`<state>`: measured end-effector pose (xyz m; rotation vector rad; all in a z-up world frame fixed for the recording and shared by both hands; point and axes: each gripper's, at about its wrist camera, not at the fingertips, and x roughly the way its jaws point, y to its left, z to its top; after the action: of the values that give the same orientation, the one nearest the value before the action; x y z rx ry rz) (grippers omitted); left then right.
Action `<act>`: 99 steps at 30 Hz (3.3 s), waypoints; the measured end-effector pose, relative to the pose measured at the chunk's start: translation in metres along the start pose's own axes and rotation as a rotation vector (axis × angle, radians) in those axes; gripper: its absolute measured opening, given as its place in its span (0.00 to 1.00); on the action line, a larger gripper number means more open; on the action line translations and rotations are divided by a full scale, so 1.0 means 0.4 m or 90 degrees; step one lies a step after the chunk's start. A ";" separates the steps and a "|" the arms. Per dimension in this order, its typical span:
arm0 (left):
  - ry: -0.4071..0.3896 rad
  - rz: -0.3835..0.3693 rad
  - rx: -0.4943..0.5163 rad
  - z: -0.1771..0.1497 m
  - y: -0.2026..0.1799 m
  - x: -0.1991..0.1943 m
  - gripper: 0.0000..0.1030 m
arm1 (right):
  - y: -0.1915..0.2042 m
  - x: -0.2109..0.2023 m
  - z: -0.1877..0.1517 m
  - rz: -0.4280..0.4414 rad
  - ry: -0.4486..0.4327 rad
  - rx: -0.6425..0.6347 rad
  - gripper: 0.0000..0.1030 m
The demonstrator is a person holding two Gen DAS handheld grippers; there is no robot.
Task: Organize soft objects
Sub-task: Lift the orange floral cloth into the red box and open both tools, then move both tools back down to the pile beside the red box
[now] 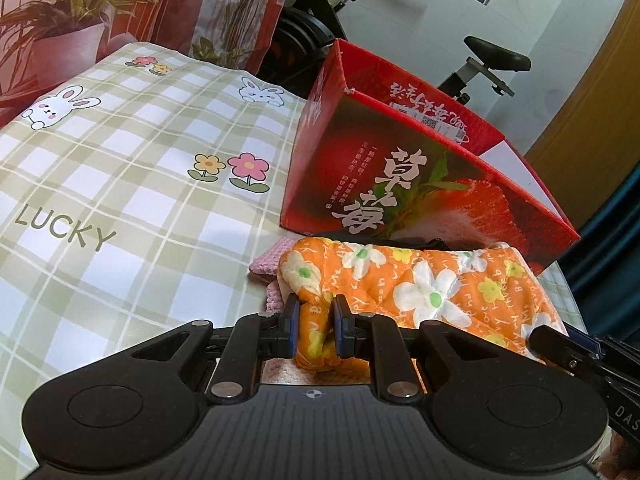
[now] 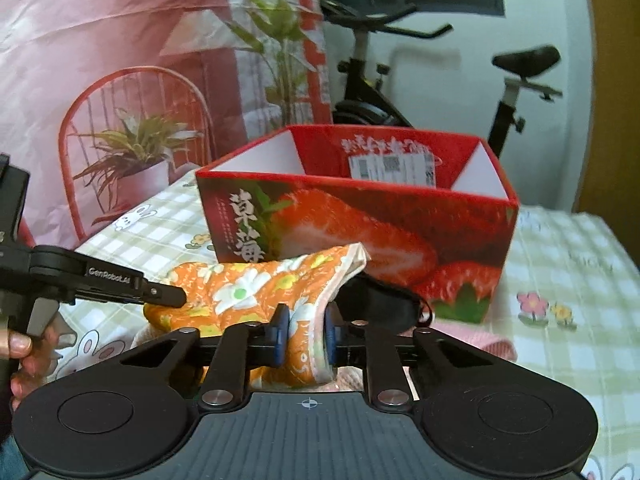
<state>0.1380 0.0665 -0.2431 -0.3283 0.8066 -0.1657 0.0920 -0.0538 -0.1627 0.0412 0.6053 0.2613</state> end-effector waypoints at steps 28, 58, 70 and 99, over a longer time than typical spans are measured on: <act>-0.279 -0.053 0.170 0.213 -0.198 -0.199 0.15 | -0.042 -0.067 0.228 -0.002 -0.165 -0.064 0.09; -0.123 -0.005 0.235 0.384 -0.255 0.151 0.33 | -0.193 0.342 0.271 -0.109 0.012 -0.007 0.09; -0.098 0.008 0.242 0.378 -0.240 0.140 0.65 | -0.193 0.338 0.273 -0.113 0.033 -0.007 0.12; -0.109 0.004 0.214 0.251 -0.160 -0.092 1.00 | -0.114 0.085 0.248 -0.096 -0.061 0.031 1.00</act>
<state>0.1846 0.0391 -0.1310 -0.0208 0.5981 -0.2598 0.1854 -0.0853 -0.1052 0.0551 0.5167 0.0980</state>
